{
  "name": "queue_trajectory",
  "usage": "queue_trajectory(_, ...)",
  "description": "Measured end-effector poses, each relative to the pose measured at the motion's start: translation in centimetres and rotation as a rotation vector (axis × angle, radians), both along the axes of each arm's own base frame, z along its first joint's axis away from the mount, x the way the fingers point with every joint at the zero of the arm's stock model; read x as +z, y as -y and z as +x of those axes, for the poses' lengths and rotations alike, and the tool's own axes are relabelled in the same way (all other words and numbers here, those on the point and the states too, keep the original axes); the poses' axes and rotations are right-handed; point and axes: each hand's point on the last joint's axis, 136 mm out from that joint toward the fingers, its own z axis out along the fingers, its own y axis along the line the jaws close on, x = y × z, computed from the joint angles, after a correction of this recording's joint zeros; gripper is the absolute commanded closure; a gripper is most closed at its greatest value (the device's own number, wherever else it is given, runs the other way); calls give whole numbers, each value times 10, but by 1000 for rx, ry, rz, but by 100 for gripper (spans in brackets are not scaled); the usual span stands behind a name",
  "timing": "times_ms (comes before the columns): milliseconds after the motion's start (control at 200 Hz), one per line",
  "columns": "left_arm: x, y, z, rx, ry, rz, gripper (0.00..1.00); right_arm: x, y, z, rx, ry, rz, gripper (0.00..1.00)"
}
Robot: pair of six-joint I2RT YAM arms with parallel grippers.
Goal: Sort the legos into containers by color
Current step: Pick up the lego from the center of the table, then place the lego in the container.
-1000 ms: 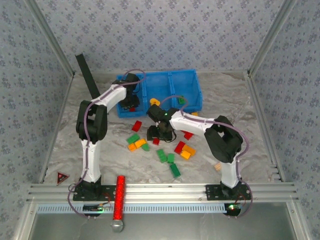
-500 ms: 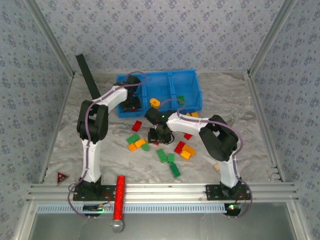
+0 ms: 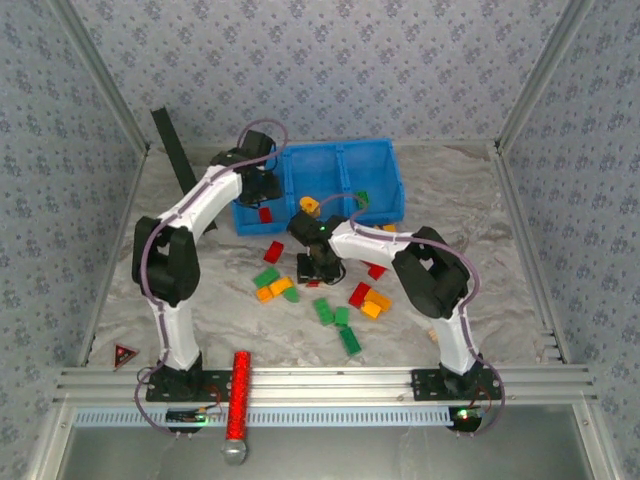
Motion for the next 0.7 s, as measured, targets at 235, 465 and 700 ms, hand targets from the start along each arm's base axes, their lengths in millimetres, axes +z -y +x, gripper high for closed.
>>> queue_trajectory(235, 58, -14, -31, -32, 96, -17, 41, 10, 4, 11, 68, 55, -50, 68)
queue_trajectory(465, 76, -59, -111, 7, 114, -45, 36, 74, -17, 46, 220, 231, -29, 69)
queue_trajectory(700, 38, -74, -177, 58, -8, -99, 37, 155, -64, 93, 359, 480, 68, 68)
